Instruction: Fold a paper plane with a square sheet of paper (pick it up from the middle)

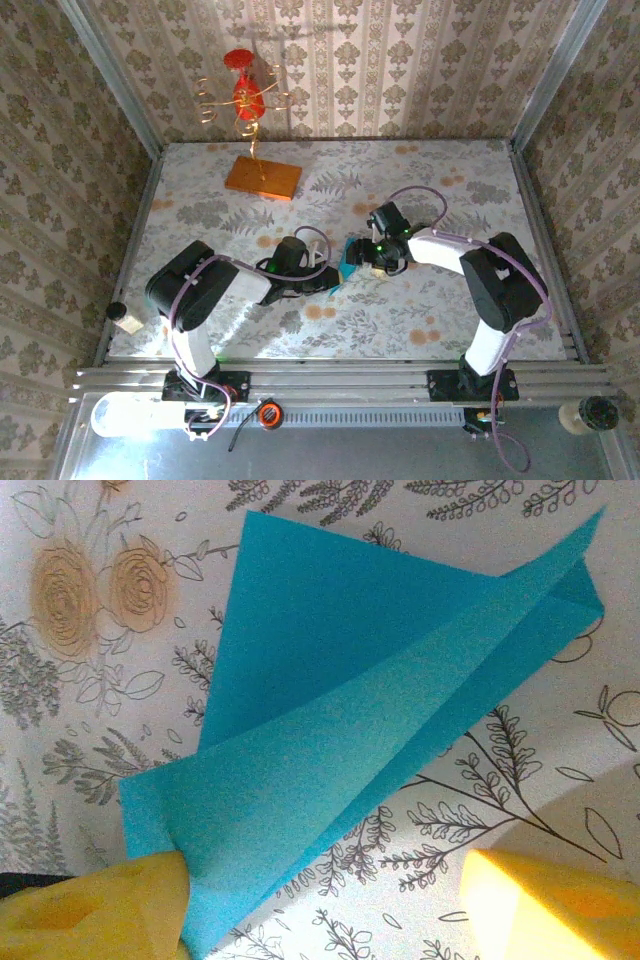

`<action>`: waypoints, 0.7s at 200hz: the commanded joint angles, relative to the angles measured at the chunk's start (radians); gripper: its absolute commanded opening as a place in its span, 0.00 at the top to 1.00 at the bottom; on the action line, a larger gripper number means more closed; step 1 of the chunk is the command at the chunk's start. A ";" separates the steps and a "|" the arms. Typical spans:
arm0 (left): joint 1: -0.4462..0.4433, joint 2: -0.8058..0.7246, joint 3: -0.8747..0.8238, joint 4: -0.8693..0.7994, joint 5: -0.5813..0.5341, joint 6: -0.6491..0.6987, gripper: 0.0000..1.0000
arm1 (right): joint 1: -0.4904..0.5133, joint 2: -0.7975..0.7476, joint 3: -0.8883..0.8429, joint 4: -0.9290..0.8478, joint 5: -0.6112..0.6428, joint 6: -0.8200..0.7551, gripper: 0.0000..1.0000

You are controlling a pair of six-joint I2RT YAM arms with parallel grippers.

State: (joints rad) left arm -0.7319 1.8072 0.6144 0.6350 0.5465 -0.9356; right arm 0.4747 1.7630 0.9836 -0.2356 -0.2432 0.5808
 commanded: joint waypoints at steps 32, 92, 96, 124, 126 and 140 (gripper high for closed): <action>0.006 0.024 -0.014 0.023 0.015 -0.026 1.00 | 0.041 0.120 0.066 -0.113 0.116 -0.007 0.25; 0.006 -0.008 -0.025 -0.007 -0.011 -0.029 0.86 | 0.061 0.209 0.137 -0.193 0.151 0.014 0.25; 0.005 -0.011 -0.026 -0.010 -0.012 -0.028 0.85 | 0.061 0.211 0.137 -0.195 0.151 0.013 0.25; 0.005 -0.037 -0.022 -0.045 -0.020 -0.025 0.77 | 0.062 0.225 0.151 -0.214 0.153 0.010 0.25; 0.005 -0.038 -0.021 -0.046 -0.020 -0.024 0.77 | 0.062 0.226 0.151 -0.214 0.153 0.010 0.25; 0.004 -0.053 -0.016 -0.066 -0.025 -0.012 0.74 | 0.062 0.230 0.155 -0.219 0.154 0.008 0.25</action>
State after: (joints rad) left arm -0.7319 1.7908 0.6090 0.6312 0.5426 -0.9653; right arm 0.5285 1.8793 1.1702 -0.4706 -0.1108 0.5865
